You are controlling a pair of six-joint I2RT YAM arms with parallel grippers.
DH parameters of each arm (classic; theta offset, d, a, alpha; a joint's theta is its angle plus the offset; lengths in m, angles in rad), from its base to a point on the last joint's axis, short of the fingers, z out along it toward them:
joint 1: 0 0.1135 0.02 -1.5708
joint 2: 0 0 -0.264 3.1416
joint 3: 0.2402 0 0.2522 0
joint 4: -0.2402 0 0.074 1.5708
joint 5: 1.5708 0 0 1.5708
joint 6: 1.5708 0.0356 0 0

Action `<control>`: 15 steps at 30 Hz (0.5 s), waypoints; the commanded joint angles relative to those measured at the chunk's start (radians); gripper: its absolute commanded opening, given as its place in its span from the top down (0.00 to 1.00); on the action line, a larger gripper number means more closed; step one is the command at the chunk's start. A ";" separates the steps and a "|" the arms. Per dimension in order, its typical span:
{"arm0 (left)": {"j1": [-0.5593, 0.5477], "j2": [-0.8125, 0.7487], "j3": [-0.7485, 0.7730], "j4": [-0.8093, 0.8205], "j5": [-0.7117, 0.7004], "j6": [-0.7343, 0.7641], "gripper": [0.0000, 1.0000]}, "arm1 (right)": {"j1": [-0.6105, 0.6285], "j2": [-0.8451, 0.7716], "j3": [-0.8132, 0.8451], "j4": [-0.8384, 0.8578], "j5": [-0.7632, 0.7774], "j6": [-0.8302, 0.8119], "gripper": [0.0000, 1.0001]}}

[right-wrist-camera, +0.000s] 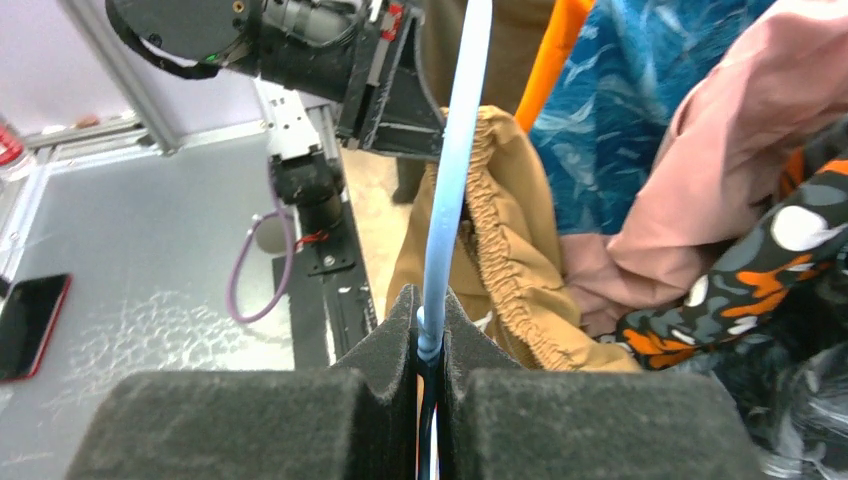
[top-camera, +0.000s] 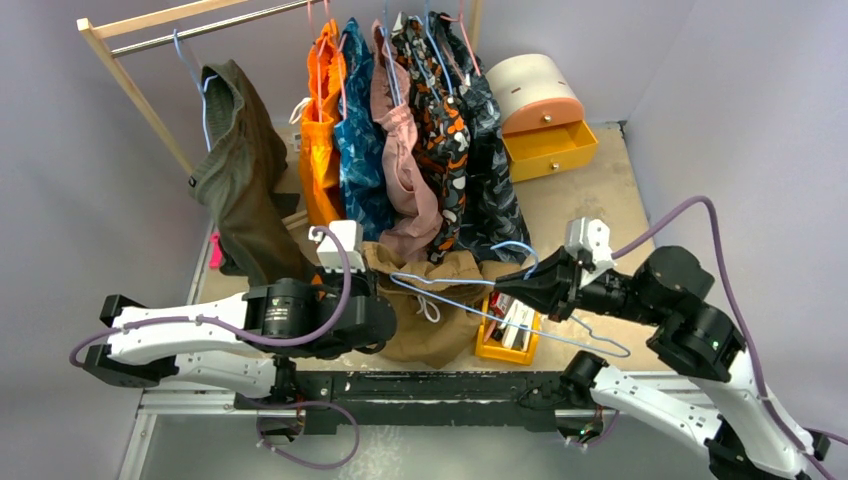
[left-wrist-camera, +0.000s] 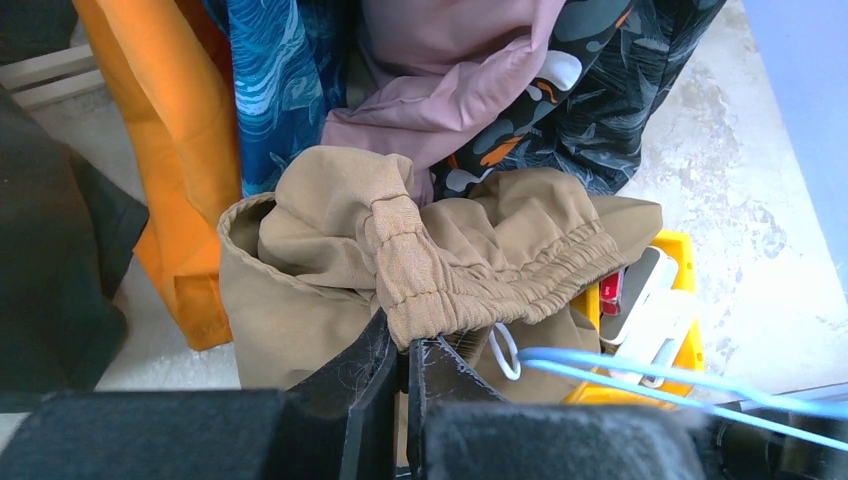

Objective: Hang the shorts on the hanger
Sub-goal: Hang the shorts on the hanger.

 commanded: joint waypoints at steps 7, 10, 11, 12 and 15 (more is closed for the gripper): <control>-0.001 0.034 0.059 -0.017 -0.040 0.039 1.00 | 0.003 0.038 -0.046 0.044 0.007 -0.016 1.00; -0.001 0.036 0.065 -0.015 -0.039 0.043 1.00 | 0.003 0.059 -0.063 0.061 0.039 -0.025 1.00; -0.002 0.038 0.068 -0.014 -0.036 0.047 1.00 | 0.003 0.065 -0.066 0.068 0.044 -0.027 1.00; -0.001 0.040 0.074 -0.012 -0.033 0.051 1.00 | 0.003 0.069 -0.069 0.078 0.053 -0.028 1.00; 0.000 0.048 0.091 -0.006 -0.023 0.064 1.00 | 0.003 0.079 -0.080 0.112 0.063 -0.032 1.00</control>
